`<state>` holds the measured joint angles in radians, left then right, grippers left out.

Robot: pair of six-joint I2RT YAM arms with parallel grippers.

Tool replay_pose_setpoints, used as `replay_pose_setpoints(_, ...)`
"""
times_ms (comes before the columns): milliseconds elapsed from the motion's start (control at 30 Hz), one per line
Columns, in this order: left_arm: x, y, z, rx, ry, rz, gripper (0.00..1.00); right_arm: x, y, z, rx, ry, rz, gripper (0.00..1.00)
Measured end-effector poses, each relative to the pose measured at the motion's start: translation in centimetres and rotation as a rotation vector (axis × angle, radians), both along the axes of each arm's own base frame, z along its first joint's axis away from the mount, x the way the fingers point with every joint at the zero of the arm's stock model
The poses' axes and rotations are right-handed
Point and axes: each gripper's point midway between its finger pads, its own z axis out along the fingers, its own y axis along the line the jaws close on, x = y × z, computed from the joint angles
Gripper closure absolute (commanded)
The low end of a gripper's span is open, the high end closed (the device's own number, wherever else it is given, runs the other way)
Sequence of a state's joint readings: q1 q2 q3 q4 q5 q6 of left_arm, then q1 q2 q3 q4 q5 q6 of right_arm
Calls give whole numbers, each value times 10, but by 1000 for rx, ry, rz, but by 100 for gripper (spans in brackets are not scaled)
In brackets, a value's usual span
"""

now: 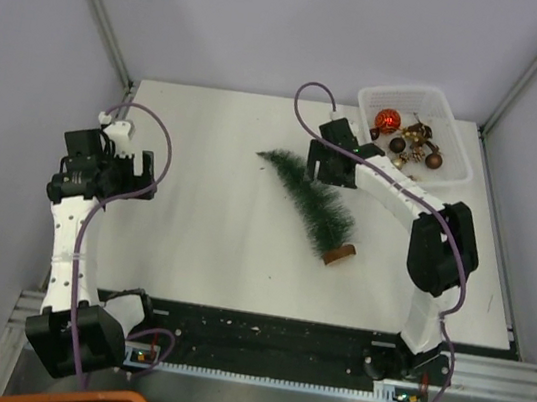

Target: Decorate the small christmas tree

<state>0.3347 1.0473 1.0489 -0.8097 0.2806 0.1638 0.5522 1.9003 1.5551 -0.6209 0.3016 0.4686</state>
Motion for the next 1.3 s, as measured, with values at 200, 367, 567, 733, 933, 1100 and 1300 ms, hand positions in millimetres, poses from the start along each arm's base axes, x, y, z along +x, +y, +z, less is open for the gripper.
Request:
replay_pose_setpoints(200, -3, 1, -4, 12, 8, -6, 1, -8, 37, -7, 180, 42, 92, 18)
replay_pose_setpoints(367, -3, 2, -6, 14, 11, -7, 1, -36, 47, -24, 246, 120, 162, 18)
replay_pose_setpoints(567, -3, 1, -6, 14, 11, -7, 1, -62, 52, -25, 274, 155, 238, 20)
replay_pose_setpoints(733, -4, 1, -3, 19, 1, -9, 1, -77, 51, -13, 291, 156, 300, 20)
replay_pose_setpoints(933, -5, 1, -2, 20, -2, -10, 1, -85, 45, -11, 250, 171, 338, 17)
replay_pose_setpoints(1100, -6, -1, -2, 14, 0, -14, 1, -68, 25, 1, 159, 126, 255, 15)
replay_pose_setpoints(1300, -6, -2, -2, 11, -1, -19, 1, 2, -30, 79, 126, -110, -10, 18)
